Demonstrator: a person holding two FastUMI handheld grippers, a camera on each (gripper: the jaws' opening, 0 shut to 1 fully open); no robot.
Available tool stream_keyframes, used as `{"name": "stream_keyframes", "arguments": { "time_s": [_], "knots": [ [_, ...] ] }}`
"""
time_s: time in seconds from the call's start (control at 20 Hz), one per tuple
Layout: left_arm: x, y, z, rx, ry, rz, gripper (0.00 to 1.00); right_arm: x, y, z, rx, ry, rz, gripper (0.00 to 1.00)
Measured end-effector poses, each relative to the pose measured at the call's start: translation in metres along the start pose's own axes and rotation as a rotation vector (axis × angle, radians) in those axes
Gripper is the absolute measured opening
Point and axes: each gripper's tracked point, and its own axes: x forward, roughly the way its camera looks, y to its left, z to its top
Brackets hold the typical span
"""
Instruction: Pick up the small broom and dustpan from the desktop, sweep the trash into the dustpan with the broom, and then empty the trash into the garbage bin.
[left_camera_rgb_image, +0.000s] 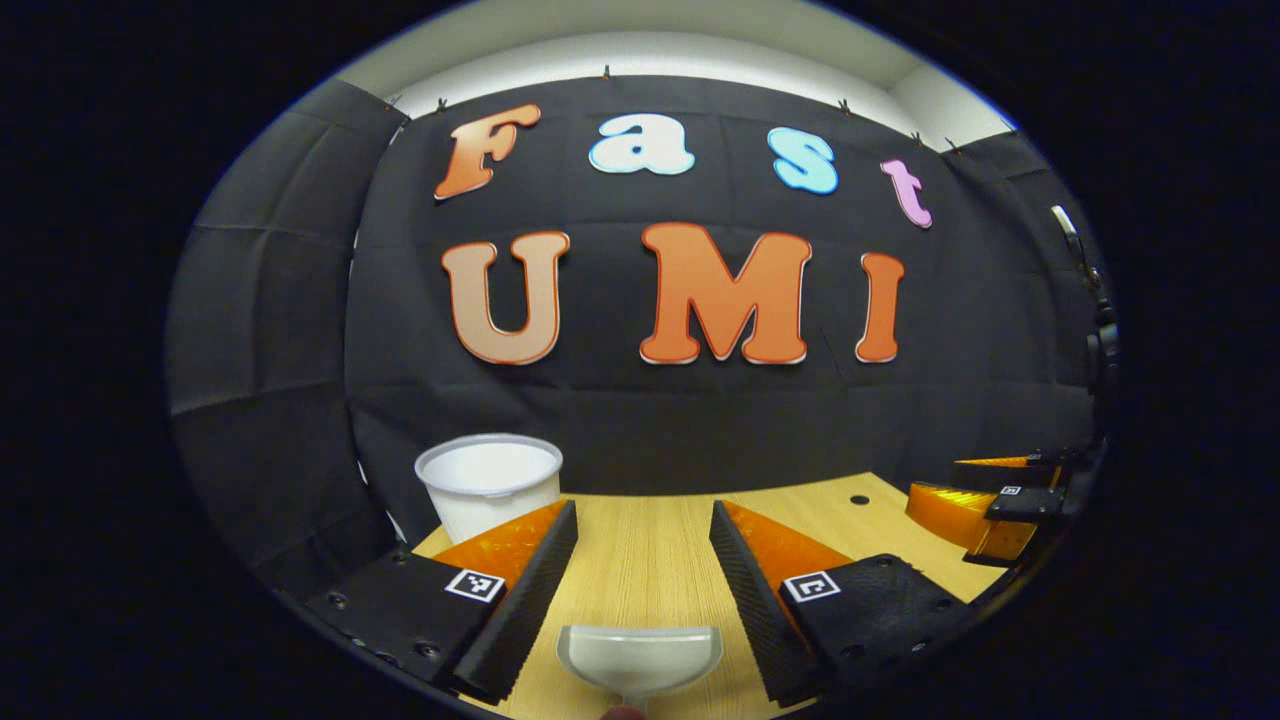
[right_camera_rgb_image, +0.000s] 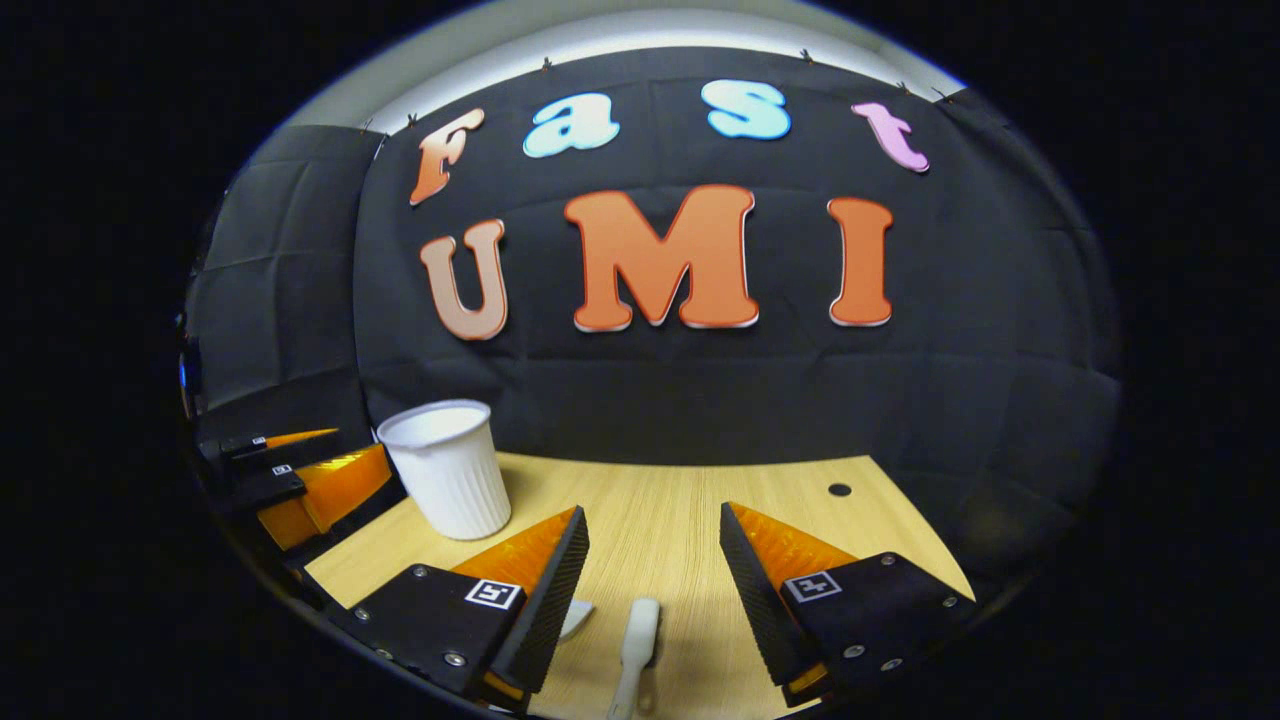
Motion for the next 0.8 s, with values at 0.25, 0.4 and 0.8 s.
{"name": "stream_keyframes", "arguments": {
  "time_s": [0.25, 0.4, 0.8],
  "knots": [
    [0.004, -0.003, 0.006, 0.027, -0.113, 0.009, 0.85, -0.013, -0.007, 0.026, -0.033, -0.106, -0.032, 0.81],
    [0.002, 0.001, 0.008, 0.014, -0.125, 0.008, 0.9, -0.015, -0.011, 0.033, -0.048, -0.139, -0.056, 0.84],
    [0.003, 0.002, 0.009, 0.004, -0.121, 0.021, 0.88, -0.022, -0.013, 0.029, -0.048, -0.14, -0.056, 0.94]
  ]
}}
